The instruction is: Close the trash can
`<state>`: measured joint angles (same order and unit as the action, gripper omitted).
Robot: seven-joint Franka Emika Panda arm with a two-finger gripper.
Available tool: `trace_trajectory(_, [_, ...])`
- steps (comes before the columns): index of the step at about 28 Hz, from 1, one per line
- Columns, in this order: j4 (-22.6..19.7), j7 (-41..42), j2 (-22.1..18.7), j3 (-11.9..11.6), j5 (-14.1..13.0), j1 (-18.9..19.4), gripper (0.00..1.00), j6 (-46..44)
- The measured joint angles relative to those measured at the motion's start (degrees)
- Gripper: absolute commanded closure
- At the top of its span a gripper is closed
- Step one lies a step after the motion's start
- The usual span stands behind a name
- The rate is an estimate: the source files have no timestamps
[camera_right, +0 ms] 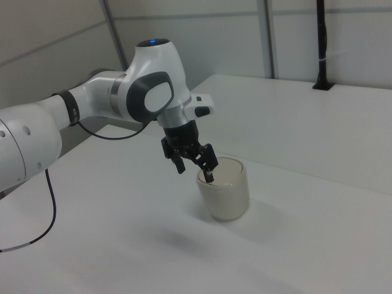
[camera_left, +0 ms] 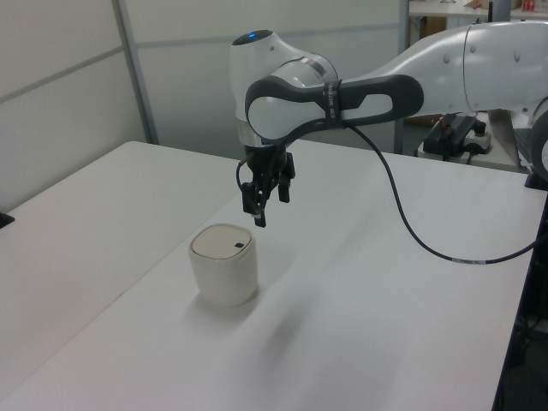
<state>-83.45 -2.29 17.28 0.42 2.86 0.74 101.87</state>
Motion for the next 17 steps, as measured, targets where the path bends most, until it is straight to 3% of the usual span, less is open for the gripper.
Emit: trace_trajectory(17, [0.0, 0.0, 0.1, 0.0, 0.0, 0.0, 0.0, 0.0])
